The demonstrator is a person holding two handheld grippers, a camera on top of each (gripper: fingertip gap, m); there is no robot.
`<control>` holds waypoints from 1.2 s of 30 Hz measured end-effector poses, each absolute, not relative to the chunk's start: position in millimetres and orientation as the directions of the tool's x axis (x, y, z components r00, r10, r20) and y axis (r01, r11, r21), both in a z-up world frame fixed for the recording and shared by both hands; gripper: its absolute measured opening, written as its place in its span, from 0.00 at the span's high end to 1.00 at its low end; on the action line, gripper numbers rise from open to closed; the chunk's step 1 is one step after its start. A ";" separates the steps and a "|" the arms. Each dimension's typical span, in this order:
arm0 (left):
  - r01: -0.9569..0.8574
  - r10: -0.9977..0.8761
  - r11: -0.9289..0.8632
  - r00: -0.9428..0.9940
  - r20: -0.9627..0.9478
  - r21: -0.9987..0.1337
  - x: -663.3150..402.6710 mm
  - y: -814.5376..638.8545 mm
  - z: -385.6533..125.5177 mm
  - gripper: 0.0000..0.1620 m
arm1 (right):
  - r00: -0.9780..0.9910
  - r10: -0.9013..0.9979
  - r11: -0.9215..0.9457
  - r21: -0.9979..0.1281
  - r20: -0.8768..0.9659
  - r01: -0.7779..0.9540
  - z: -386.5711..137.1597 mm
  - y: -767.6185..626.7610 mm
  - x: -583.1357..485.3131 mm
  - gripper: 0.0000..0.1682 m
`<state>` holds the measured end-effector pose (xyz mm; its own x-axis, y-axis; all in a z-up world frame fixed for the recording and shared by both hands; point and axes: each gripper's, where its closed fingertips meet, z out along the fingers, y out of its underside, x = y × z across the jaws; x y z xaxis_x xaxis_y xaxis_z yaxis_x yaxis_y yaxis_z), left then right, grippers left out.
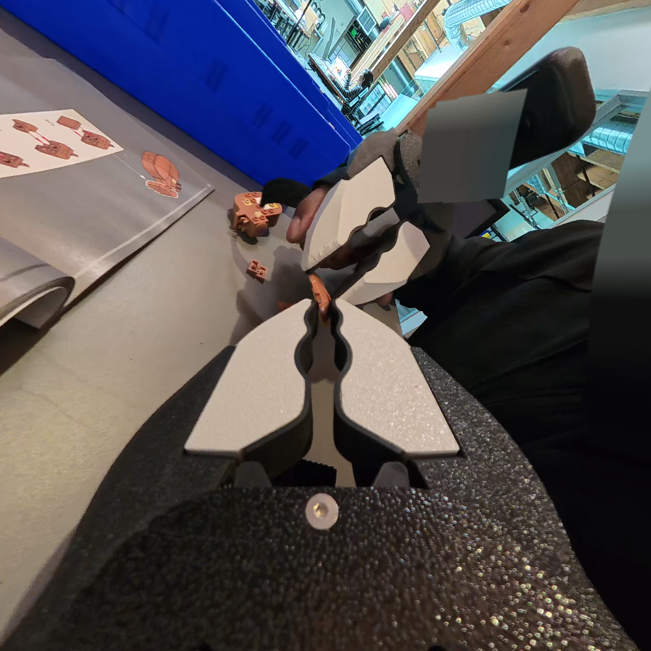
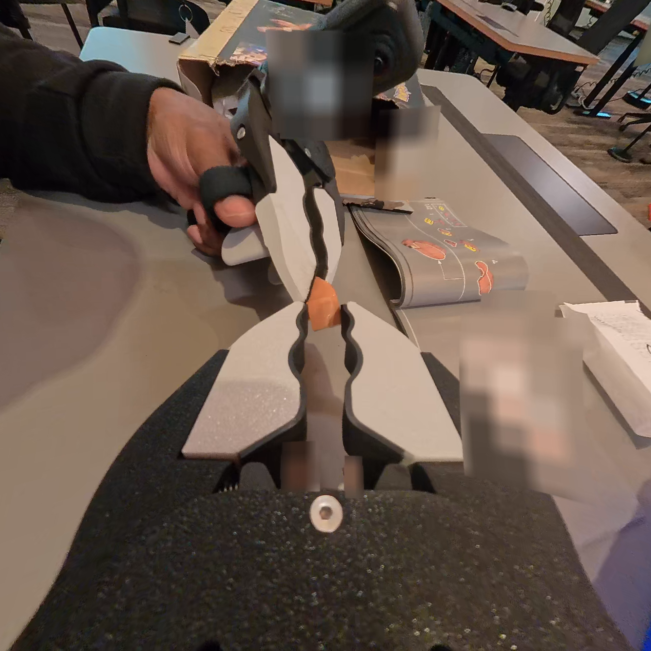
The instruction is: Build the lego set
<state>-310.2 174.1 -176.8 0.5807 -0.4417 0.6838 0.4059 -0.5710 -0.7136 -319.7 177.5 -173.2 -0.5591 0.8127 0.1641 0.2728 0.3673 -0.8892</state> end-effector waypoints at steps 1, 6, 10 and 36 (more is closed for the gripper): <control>0.410 -0.443 -0.576 0.570 0.692 -0.707 -309.7 173.6 -176.5 0.96 | -0.561 0.811 0.368 -0.889 0.165 0.271 -173.0 176.8 -319.3 0.90; 0.432 -0.448 -0.589 0.529 0.721 -0.683 -308.5 171.9 -173.9 0.95 | -0.556 0.806 0.396 -0.883 0.203 0.251 -171.0 175.1 -319.0 0.90; 0.445 -0.448 -0.595 0.507 0.736 -0.669 -307.9 171.0 -172.6 0.95 | -0.547 0.804 0.417 -0.877 0.234 0.238 -169.4 173.9 -318.9 0.90; 0.525 -0.440 -0.609 0.400 0.804 -0.595 -306.5 168.2 -165.2 0.96 | -0.512 0.772 0.520 -0.837 0.377 0.169 -162.0 167.2 -318.4 0.90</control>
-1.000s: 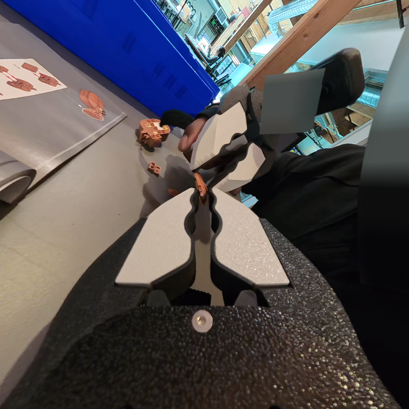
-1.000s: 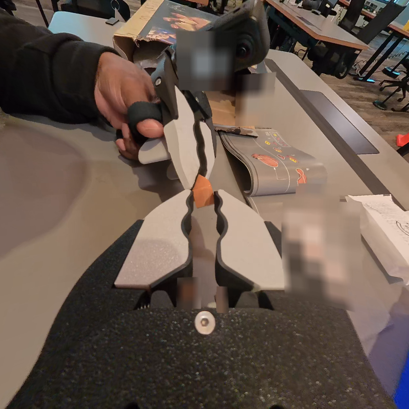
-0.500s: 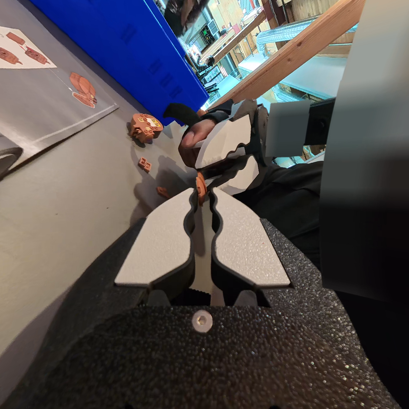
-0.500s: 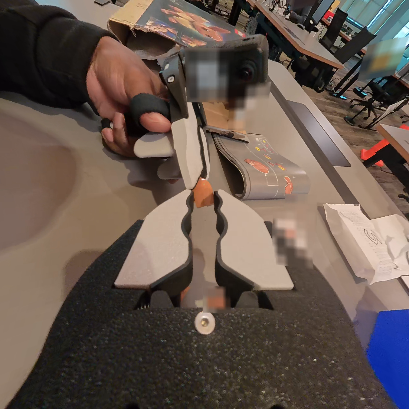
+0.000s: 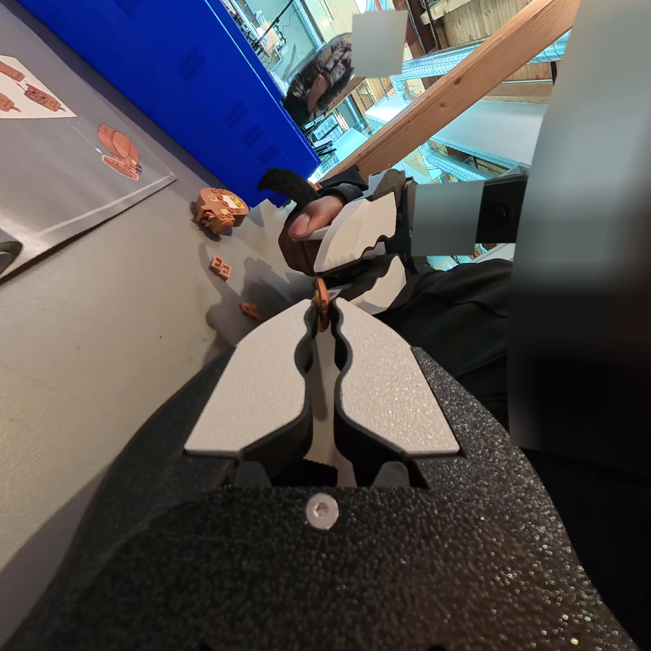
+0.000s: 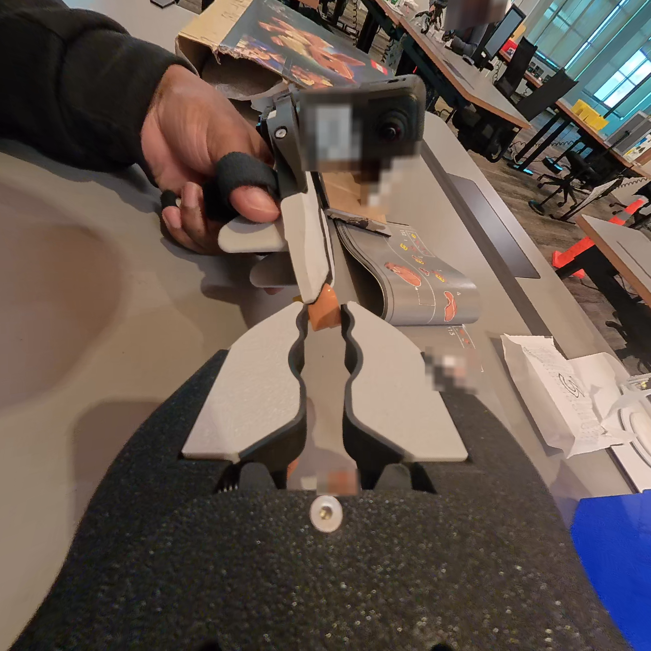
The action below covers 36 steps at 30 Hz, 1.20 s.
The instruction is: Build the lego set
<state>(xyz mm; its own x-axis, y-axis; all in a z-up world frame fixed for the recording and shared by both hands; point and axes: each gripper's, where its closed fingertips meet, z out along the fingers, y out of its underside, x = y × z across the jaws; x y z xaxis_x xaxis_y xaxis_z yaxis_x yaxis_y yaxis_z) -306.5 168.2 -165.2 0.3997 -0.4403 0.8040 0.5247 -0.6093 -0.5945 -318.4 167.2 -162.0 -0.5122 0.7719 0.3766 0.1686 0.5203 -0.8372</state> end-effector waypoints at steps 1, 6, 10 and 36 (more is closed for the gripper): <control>0.524 -0.442 -0.608 0.401 0.802 -0.597 -306.4 168.2 -165.0 0.96 | -0.510 0.770 0.525 -0.835 0.383 0.166 -161.8 167.1 -318.3 0.89; 0.508 -0.463 -0.593 0.419 0.781 -0.624 -305.9 167.2 -163.2 0.96 | -0.505 0.766 0.533 -0.832 0.398 0.153 -159.4 165.7 -317.6 0.89; 0.482 -0.491 -0.573 0.445 0.749 -0.663 -304.9 166.2 -161.1 0.97 | -0.510 0.773 0.513 -0.845 0.377 0.152 -157.2 164.8 -316.7 0.89; 0.183 -0.679 -0.323 0.639 0.362 -0.929 -295.8 159.7 -143.1 0.97 | -0.644 0.745 0.044 -0.950 -0.174 0.309 -143.0 157.5 -304.3 0.91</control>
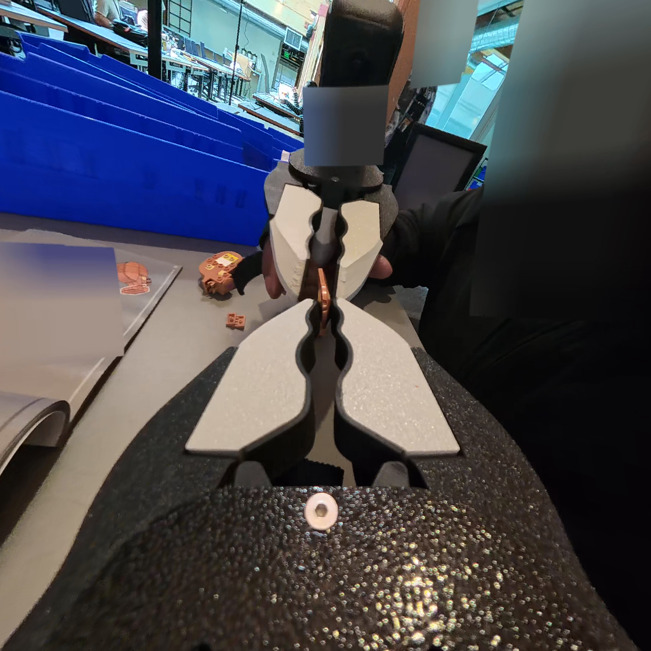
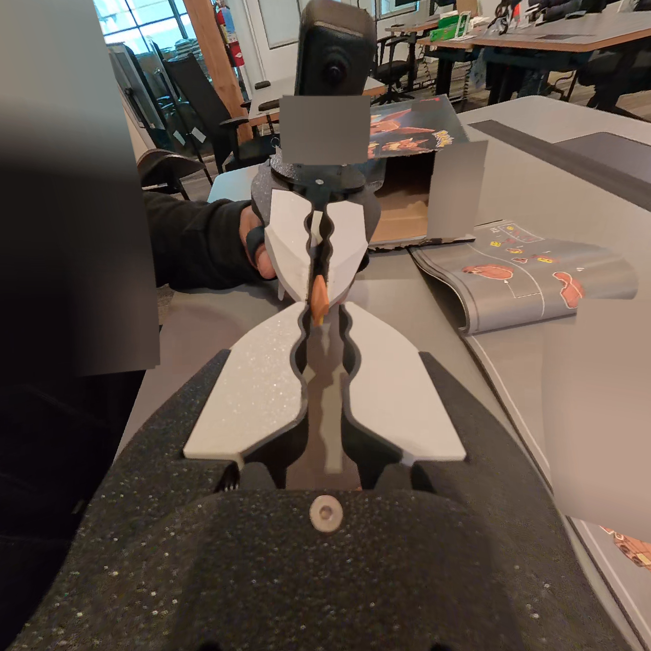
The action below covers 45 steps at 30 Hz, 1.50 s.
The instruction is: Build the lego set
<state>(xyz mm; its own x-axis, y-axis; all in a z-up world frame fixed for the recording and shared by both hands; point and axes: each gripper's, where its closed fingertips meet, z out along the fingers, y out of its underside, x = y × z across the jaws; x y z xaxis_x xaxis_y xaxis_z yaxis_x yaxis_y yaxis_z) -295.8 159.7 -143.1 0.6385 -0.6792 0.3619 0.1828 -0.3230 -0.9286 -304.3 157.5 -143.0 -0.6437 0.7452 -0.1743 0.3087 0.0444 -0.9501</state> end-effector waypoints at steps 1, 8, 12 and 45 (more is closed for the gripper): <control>0.178 -0.681 -0.321 0.639 0.357 -0.930 -295.8 159.5 -143.2 0.97 | -0.649 0.740 0.048 -0.950 -0.174 0.309 -143.1 156.3 -303.5 0.92; 0.124 -0.704 -0.311 0.636 0.316 -0.942 -292.8 156.4 -144.9 0.97 | -0.682 0.709 0.067 -0.946 -0.179 0.318 -144.6 151.1 -298.7 0.96; 0.062 -0.720 -0.278 0.648 0.250 -0.959 -290.2 154.5 -145.2 0.97 | -0.702 0.689 0.075 -0.946 -0.179 0.315 -144.4 149.1 -295.9 0.96; 0.558 -0.639 -0.312 0.476 0.605 -0.769 -312.1 170.7 -123.7 0.97 | -0.632 0.704 -0.103 -0.927 -0.324 0.360 -138.2 157.0 -309.7 0.85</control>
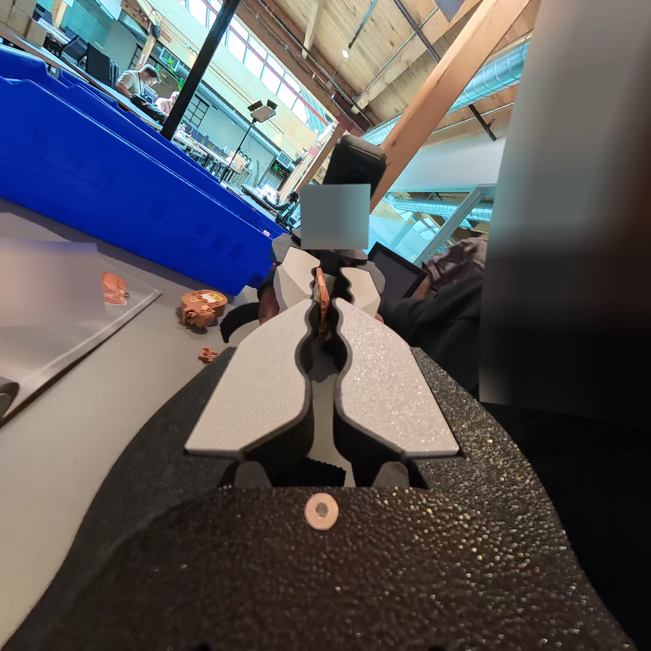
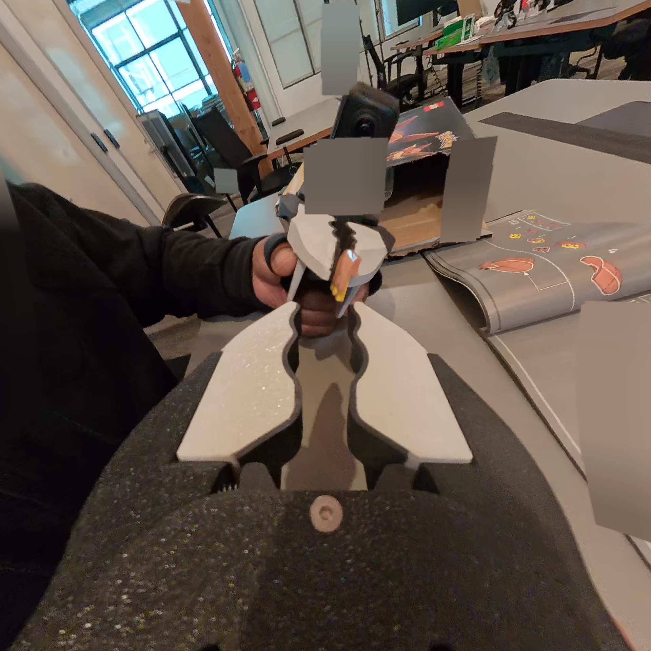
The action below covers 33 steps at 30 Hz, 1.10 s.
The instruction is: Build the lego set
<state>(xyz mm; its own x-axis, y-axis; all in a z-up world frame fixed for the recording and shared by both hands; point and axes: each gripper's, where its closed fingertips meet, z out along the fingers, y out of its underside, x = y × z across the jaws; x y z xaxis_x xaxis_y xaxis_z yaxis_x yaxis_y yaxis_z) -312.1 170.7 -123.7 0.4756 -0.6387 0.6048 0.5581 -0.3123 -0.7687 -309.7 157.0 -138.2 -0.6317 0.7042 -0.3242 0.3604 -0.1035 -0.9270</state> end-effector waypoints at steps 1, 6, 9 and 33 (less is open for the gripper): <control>0.556 -0.641 -0.306 0.479 0.599 -0.773 -311.1 170.8 -123.0 0.97 | -0.624 0.703 -0.123 -0.923 -0.341 0.365 -137.5 158.0 -310.5 0.88; 0.533 -0.645 -0.310 0.490 0.586 -0.787 -305.3 171.6 -124.9 0.97 | -0.606 0.685 -0.196 -0.904 -0.404 0.381 -135.6 160.7 -312.7 0.97; 0.536 -0.651 -0.338 0.461 0.603 -0.774 -303.9 170.7 -125.1 0.97 | -0.610 0.684 -0.180 -0.903 -0.399 0.389 -136.2 160.4 -311.3 0.97; 0.453 -0.569 -0.375 0.577 0.587 -0.809 -320.0 171.2 -141.9 0.97 | -0.609 0.793 0.392 -0.749 -0.020 0.534 -195.0 203.7 -263.2 0.82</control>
